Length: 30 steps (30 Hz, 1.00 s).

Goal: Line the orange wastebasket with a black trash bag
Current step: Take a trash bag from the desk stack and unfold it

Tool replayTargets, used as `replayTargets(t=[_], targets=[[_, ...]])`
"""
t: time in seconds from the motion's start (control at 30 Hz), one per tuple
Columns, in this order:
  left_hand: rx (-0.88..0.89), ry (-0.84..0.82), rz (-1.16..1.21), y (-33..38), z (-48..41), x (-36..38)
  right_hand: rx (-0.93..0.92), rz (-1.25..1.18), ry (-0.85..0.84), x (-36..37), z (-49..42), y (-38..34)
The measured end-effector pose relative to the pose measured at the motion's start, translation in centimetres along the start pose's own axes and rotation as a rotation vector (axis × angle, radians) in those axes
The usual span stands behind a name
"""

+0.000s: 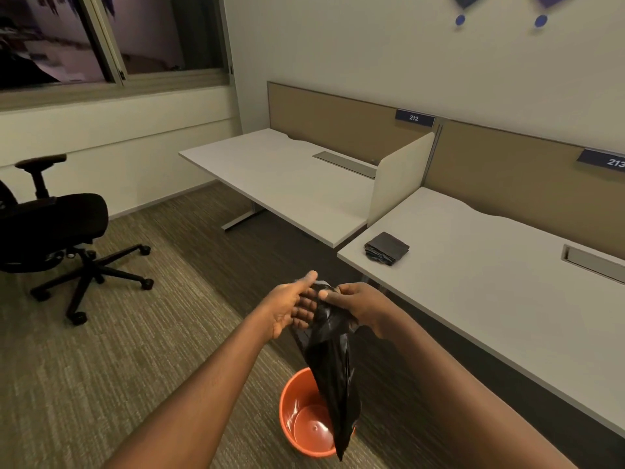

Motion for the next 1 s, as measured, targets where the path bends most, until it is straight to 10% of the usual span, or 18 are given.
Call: replayTargets(t=[0.13,0.43,0.73,1.0], targets=[[-0.038,-0.073,-0.067,-0.4,-0.4,1.5,-0.012,0.073,-0.017,1.0,-0.3,-0.5],[-0.042,0.306,-0.224,-0.4,0.2,-3.2,0.005,-0.342,0.213,-1.6,-0.7,1.9],[-0.571,-0.272,-0.849,-5.0,2.3,-1.1,-0.068,-0.465,0.531,-5.1,0.1,3.2],[-0.226,0.342,-0.360,-0.2,-0.6,-4.6,-0.198,-0.616,0.266,-3.0,-0.6,0.4]])
Point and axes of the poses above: each hand's wrist, its own z-axis away from the middle knuckle, its own x-axis out of the palm, y = z × x, the point moved 9 cm from there along -z, towards the middle knuckle, and after that the axes turned 9 degrees about -y, right-handed, at the moved point
